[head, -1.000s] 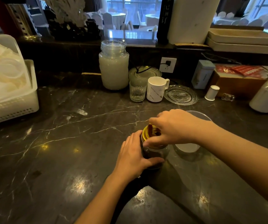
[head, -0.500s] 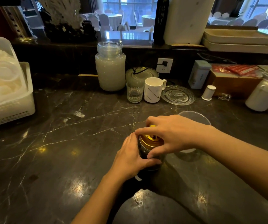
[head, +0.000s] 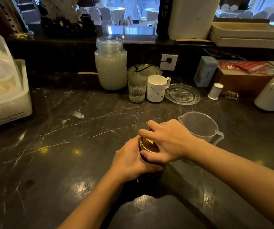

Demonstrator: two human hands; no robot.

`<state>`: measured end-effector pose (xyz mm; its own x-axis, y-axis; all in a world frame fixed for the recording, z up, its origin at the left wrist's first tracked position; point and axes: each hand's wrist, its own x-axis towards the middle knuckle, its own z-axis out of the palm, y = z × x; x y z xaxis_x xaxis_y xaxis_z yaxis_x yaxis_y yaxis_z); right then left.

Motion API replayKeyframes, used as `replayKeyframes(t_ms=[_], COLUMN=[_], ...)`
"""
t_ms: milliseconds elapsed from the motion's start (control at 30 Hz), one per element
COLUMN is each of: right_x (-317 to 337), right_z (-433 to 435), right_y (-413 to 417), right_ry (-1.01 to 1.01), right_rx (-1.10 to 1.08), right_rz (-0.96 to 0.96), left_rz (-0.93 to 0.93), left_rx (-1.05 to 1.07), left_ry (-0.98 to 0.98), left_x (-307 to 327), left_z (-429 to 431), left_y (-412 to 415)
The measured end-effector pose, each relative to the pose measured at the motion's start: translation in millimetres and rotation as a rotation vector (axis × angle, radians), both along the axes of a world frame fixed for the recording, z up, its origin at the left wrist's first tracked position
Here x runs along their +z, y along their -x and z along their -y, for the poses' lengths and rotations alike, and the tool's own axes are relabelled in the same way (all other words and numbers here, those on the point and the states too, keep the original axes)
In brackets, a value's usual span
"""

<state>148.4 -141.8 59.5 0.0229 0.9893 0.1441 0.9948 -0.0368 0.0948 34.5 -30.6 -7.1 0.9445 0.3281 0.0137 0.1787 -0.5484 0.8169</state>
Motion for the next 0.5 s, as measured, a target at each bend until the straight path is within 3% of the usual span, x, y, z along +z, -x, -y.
replayKeyframes(t_ms=[133, 333, 500], right_x=[-3.5, 8.6, 6.3], right_z=[-0.5, -0.2, -4.1], right_y=[6.4, -8.3, -9.8], right_ry=[-0.045, 0.058, 0.035], right_rx=[-0.112, 0.113, 0.134], right_rz=[0.012, 0.035, -0.012], left_rz=[0.001, -0.102, -0.065], left_rx=[0.018, -0.194, -0.147], left_ry=[0.004, 0.071, 0.058], left_x=[0.0, 13.4, 8.6], left_z=[2.4, -18.1, -14.6], left_y=[-0.9, -5.5, -3.9])
